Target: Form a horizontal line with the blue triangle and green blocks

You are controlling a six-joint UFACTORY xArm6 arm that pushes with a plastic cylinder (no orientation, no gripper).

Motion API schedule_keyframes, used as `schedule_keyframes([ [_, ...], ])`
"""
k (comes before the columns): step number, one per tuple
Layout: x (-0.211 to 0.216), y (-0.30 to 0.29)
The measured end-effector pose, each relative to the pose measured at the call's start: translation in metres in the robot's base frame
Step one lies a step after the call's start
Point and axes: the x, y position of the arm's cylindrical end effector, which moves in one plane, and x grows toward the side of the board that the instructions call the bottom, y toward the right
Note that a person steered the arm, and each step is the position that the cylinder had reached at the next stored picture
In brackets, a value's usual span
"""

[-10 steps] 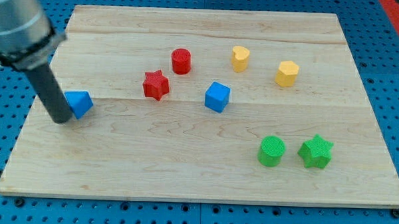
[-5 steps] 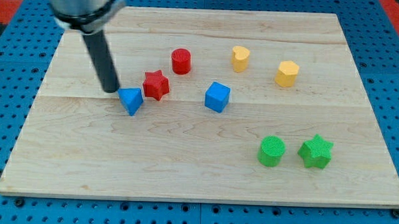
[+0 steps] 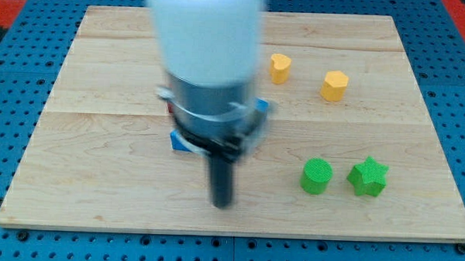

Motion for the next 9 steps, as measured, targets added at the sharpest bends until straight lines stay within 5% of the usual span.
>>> schedule_keyframes([
  [1, 0.002, 0.082],
  [3, -0.058, 0.065],
  [4, -0.044, 0.065],
  [9, -0.056, 0.215],
])
